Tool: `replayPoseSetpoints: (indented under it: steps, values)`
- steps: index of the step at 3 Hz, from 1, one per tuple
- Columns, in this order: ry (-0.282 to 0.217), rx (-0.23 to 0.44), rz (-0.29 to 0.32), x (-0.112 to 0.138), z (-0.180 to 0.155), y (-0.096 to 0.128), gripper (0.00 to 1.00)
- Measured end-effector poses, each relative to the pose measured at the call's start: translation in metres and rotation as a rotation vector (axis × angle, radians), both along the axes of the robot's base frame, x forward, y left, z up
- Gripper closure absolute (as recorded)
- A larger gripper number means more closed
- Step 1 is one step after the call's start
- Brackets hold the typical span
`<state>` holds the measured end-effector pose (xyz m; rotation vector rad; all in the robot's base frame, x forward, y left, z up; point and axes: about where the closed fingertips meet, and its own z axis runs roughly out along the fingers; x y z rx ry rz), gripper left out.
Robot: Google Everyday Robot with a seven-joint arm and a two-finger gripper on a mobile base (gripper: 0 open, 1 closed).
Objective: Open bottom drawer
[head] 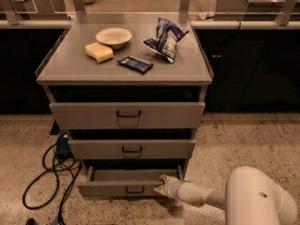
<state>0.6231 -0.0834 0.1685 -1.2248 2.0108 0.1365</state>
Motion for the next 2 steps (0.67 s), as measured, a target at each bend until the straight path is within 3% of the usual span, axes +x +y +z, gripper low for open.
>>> replayPoseSetpoints:
  steps: [1, 2]
  values:
    - [0.000, 0.000, 0.000, -0.001, 0.007, -0.001, 1.00]
    - [-0.015, 0.009, -0.012, -0.027, 0.001, -0.001, 1.00]
